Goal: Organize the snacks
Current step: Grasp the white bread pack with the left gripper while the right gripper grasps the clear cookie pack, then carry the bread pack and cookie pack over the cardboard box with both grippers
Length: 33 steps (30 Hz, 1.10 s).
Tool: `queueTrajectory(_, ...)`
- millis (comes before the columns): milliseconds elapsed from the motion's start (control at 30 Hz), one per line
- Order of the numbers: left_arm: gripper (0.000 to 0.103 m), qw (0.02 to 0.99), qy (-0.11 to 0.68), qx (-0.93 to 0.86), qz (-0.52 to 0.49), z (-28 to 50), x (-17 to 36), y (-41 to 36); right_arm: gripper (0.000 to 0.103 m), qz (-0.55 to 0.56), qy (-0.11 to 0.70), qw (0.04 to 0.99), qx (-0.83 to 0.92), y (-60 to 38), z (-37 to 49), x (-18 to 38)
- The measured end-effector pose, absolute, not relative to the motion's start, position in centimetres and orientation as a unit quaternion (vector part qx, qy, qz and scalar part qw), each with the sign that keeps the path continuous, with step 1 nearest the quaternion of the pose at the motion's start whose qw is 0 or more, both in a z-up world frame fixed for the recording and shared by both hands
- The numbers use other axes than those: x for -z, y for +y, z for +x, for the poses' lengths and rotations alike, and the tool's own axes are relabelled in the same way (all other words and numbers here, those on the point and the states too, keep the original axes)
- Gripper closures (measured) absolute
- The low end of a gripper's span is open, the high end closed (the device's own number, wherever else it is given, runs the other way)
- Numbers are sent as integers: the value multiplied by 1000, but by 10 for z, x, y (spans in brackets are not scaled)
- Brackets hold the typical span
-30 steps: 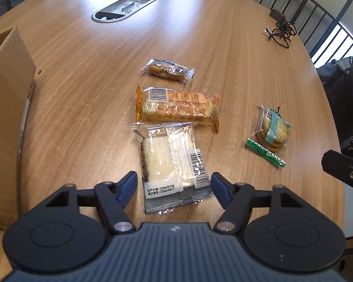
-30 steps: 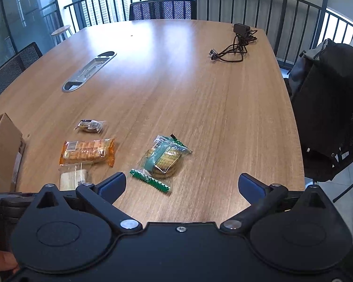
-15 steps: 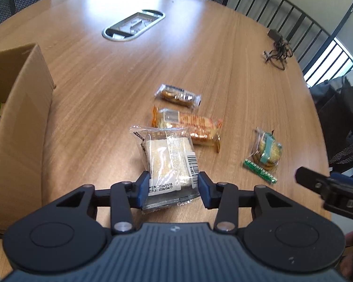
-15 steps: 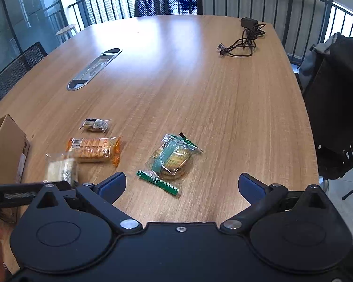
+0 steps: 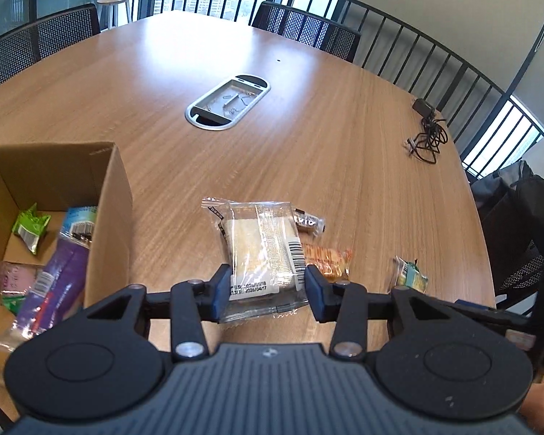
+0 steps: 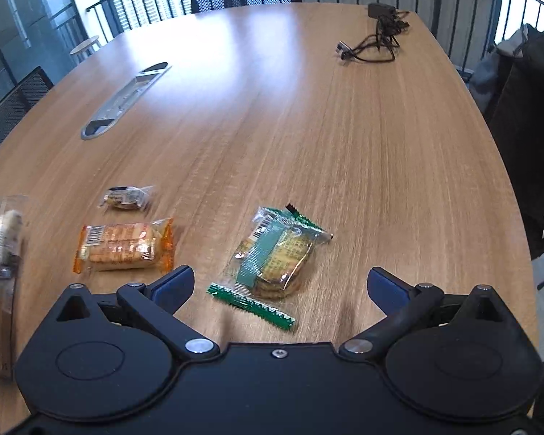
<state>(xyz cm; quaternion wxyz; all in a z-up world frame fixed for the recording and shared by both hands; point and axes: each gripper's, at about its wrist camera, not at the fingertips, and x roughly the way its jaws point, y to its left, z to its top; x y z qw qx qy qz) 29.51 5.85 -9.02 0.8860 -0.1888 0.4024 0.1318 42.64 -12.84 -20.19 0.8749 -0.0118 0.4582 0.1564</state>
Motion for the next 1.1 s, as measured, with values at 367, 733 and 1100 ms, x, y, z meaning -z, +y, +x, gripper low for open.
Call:
queueTrajectory(367,87,882,409,-134,-190,291,96,68,22,-18,446,886,-129,-123,436,221)
queueTrajectory(733,75,860,472,-96,-168,310,134,48,59,-75,522,832,-172,-153,390,199)
queueTrajectory(1100,33,857,488,-100,-134,320,160,33,59,-75,528,824,-191,-165,355,194)
